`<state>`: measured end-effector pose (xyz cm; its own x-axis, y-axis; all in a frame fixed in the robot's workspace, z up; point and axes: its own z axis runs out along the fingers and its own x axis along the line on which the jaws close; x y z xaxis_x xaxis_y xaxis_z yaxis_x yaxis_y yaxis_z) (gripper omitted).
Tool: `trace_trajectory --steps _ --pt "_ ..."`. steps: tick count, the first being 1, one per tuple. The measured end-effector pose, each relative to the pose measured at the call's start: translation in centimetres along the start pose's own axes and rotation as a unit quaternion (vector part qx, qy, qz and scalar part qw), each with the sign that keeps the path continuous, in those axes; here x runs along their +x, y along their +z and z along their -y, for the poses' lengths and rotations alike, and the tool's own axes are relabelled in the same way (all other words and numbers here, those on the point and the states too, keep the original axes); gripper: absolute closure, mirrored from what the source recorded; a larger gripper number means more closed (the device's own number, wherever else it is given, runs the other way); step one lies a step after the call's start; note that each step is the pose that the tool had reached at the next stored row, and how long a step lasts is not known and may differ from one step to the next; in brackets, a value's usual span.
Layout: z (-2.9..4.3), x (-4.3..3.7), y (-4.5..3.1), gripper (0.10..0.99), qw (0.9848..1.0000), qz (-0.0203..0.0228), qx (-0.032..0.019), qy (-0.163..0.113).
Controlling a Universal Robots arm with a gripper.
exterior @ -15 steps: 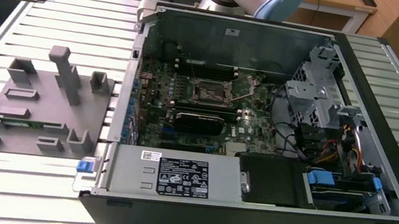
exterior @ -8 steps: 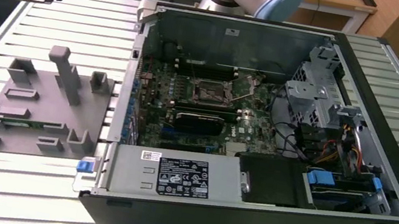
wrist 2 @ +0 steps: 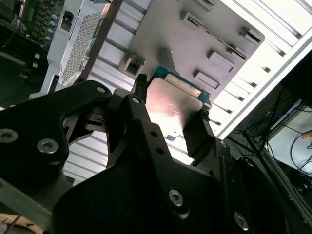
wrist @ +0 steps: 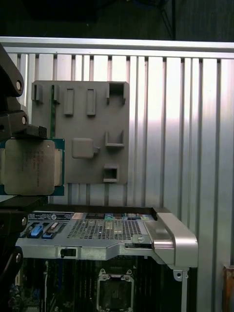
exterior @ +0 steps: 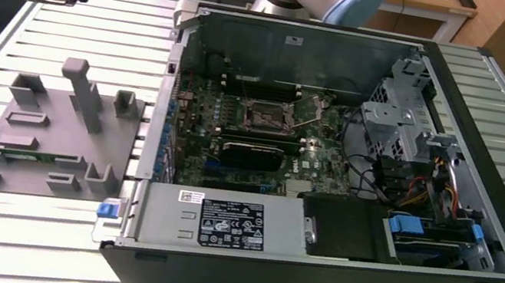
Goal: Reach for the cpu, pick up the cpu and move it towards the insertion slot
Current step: 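Pick up the cpu and move it towards the insertion slot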
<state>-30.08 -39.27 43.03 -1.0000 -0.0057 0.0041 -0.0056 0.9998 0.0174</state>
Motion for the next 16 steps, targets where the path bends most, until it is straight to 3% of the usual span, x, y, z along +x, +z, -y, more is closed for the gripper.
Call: trace_trajectory --steps 16 --pt "0.01 -2.6 -0.01 0.541 1.0 0.0 0.0 0.0"
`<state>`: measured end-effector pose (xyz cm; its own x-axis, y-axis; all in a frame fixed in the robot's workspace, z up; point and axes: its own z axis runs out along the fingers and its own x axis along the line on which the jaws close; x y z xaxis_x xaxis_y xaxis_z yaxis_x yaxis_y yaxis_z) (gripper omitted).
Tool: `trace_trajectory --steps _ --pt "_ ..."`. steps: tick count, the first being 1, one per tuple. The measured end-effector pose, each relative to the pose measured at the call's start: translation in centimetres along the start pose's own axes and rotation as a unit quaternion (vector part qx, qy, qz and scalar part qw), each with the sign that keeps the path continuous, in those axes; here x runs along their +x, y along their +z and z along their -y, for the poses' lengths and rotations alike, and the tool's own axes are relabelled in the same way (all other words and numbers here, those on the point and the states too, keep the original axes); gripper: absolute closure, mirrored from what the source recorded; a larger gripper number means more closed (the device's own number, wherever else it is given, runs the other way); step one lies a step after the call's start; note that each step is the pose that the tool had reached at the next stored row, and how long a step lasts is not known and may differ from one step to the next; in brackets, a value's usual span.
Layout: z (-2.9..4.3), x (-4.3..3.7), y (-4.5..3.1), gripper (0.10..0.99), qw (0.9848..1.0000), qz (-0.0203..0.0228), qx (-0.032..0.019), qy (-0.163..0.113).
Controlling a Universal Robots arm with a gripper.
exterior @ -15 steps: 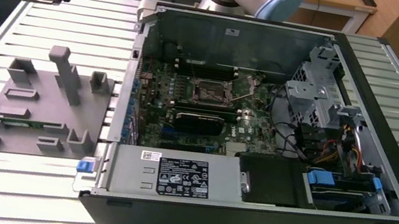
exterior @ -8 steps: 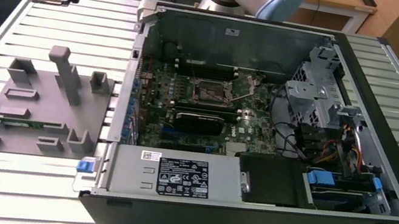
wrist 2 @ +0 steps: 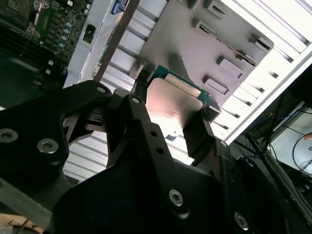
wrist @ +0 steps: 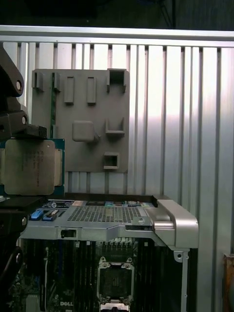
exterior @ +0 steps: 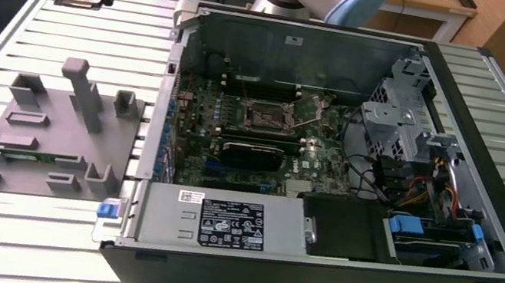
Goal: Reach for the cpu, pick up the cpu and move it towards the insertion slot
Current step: 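Pick up the cpu and move it towards the insertion slot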
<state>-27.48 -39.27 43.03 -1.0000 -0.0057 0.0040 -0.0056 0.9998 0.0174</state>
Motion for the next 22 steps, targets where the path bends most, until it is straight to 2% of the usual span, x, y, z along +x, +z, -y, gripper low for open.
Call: trace_trajectory --steps 12,22 --pt "-0.01 -2.57 -0.01 0.541 1.0 0.0 0.0 0.0" --pt "-0.12 -5.31 -0.01 0.541 1.0 0.0 0.0 0.0"
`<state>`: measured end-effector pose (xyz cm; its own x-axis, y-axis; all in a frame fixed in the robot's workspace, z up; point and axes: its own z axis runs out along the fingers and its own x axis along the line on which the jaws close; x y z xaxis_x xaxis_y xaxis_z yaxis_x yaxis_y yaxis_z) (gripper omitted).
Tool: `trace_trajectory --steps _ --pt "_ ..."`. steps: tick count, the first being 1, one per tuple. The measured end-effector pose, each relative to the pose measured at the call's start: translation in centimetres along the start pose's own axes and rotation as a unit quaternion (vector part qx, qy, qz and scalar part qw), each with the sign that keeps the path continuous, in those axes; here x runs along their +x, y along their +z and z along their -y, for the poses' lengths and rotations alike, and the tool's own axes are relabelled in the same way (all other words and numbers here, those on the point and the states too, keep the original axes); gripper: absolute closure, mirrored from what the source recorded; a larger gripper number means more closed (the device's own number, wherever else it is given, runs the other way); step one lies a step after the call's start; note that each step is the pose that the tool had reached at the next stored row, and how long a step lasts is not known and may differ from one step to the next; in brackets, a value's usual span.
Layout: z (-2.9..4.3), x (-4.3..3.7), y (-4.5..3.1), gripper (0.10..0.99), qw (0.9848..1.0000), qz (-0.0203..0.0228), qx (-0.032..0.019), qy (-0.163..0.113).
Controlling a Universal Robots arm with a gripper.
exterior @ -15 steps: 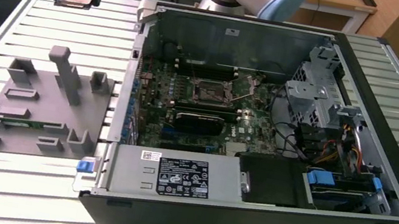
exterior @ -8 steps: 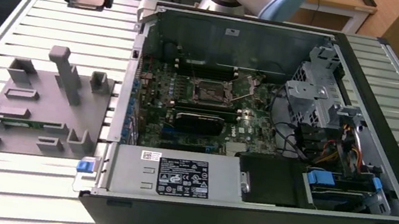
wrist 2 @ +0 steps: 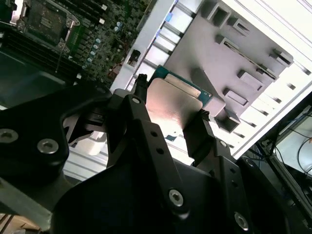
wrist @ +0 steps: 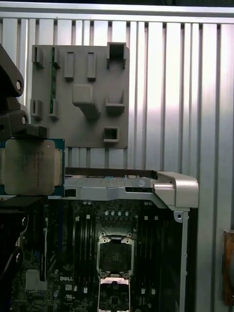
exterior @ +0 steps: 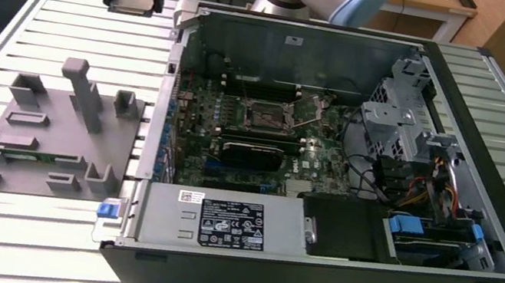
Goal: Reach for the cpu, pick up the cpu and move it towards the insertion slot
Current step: 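Pick up the cpu and move it towards the insertion slot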
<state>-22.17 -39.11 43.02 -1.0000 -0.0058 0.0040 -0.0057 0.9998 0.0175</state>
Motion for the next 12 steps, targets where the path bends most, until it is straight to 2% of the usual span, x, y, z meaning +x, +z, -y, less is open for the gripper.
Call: trace_trajectory --steps 12 --pt "-0.1 -2.98 0.06 0.541 1.0 0.0 0.0 0.0"
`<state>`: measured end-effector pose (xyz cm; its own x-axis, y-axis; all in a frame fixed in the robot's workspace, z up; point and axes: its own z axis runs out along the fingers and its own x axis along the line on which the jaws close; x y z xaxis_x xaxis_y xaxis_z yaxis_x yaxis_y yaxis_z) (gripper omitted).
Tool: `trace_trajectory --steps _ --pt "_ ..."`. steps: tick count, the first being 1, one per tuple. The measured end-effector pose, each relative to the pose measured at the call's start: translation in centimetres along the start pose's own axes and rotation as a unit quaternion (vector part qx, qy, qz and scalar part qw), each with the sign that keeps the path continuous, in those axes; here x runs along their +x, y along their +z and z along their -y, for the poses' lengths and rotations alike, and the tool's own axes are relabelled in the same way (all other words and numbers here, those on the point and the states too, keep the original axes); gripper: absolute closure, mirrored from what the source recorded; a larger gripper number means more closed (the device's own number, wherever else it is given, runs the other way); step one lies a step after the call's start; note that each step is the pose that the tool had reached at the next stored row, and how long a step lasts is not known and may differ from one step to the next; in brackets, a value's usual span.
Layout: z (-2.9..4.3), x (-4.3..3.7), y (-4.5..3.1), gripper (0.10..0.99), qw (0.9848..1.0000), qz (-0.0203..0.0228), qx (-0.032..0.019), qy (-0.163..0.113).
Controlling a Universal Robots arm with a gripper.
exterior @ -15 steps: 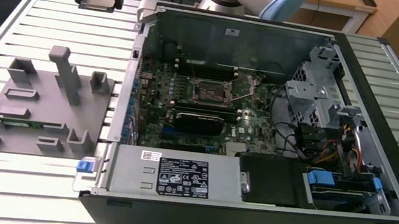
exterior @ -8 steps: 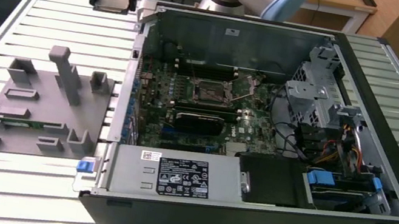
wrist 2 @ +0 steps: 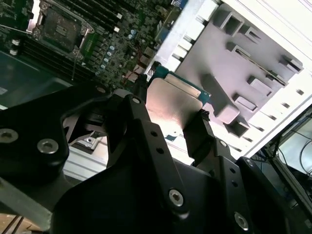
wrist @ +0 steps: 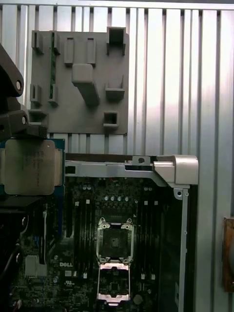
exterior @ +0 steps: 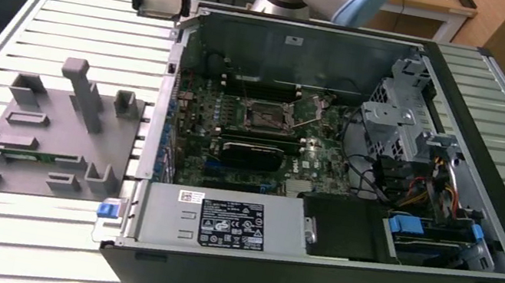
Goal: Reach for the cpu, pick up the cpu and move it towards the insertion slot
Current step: 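Pick up the cpu and move it towards the insertion slot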
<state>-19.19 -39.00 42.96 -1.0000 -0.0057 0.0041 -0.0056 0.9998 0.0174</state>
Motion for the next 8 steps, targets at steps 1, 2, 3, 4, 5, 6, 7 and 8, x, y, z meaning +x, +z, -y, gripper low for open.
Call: trace_trajectory --steps 1,2,3,4,5,6,7,8 --pt "-0.01 -0.25 0.02 0.541 1.0 0.0 0.0 0.0" --pt "-0.02 -0.75 0.04 0.541 1.0 0.0 0.0 0.0" --pt "-0.02 -1.2 0.08 0.541 1.0 0.0 0.0 0.0" --pt "-0.03 -1.66 0.13 0.541 1.0 0.0 0.0 0.0" --pt "-0.04 -2.22 0.18 0.541 1.0 0.0 0.0 0.0" --pt "-0.05 -2.83 0.23 0.541 1.0 0.0 0.0 0.0" --pt "-0.05 -3.12 0.25 0.541 1.0 0.0 0.0 0.0" --pt "-0.05 -3.42 0.27 0.541 1.0 0.0 0.0 0.0"
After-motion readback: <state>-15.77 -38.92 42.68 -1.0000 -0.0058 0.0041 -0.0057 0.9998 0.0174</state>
